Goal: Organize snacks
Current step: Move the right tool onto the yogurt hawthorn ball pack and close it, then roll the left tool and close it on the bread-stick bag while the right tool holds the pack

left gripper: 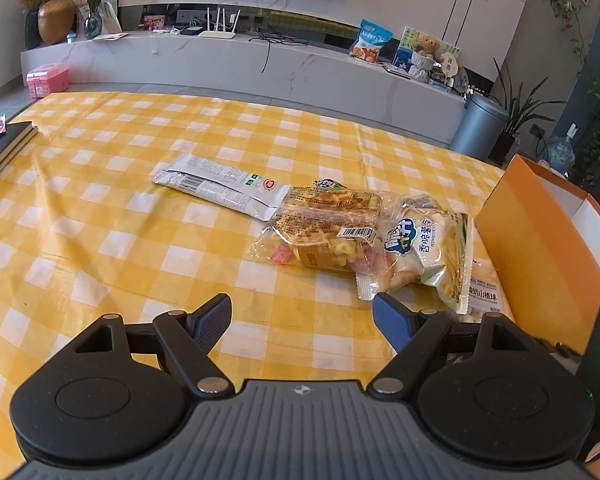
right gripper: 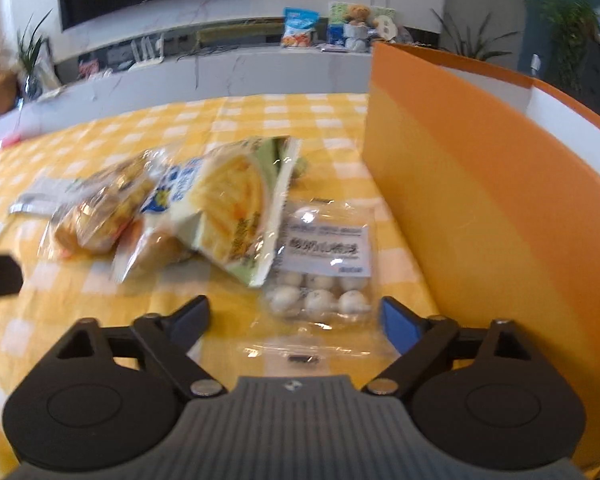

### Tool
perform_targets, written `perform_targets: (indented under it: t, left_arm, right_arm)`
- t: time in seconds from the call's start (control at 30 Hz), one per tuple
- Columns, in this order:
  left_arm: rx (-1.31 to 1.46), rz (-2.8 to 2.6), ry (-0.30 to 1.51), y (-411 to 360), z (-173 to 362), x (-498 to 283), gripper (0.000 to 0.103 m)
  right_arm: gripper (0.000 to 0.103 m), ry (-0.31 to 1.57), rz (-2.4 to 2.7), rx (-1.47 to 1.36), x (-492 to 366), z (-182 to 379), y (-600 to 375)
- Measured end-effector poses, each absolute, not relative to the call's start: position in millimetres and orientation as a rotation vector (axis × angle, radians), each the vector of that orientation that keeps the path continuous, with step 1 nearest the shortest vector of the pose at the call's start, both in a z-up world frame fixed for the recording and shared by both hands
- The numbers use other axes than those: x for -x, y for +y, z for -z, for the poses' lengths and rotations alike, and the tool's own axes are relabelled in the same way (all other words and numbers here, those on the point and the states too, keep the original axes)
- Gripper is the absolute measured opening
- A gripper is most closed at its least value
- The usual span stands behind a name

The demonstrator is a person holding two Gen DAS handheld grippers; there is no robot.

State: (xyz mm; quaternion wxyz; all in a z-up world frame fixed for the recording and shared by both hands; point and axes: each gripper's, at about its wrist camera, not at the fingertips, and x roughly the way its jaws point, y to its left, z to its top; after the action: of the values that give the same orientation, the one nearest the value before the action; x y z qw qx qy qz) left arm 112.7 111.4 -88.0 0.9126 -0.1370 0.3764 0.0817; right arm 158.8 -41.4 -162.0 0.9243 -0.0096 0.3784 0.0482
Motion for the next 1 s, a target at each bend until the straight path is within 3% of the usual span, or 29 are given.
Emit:
perform_targets:
  t: [0.03,0.3,0.4,0.47,0.7,0.8,0.9,1.0]
  left_arm:
    - [0.28,-0.17,0.777,110.8,88.2,-112.7,0.094]
    - [0.252,-0.169,0.79,101.6,87.9,-112.3,0.094]
    - [0.241,-0.166,0.79,99.5,87.8,-111.1,0.094]
    - [0.236,-0.171,0.786,99.3,86.0,-110.9,0.094]
    - [0.257,-0.207,0.779,104.5,87.3,-111.6,0.094]
    - [0.246,-0.208,0.8,103.7,89.9,-113.4,0.094]
    - [0.238,-0.202,0.794,101.7,89.2,-112.3,0.094]
    - [0.234,-0.199,0.788,98.0,85.5,-111.0,0.094]
  right_arm:
    - [0.064,0.771,-0.081,0.03,-158.6,160.8,-42.4]
    - [0.063,0.833,-0.137,0.012,-137.7,151.8,-52.2]
    - [0.068,0.879,-0.188,0.016,-130.4,149.0,-51.6]
    - [0.08,0.89,-0.211,0.016,-131.1,149.9,-49.6]
    - [0.08,0.847,-0.196,0.068,-146.1,158.1,-43.5]
    - [0.077,0.833,-0.196,0.071,-150.6,159.4,-42.8]
    - [0.063,0.82,-0.182,0.068,-151.6,158.4,-44.9]
    - [0.059,0.813,-0.17,0.048,-153.2,157.0,-49.6]
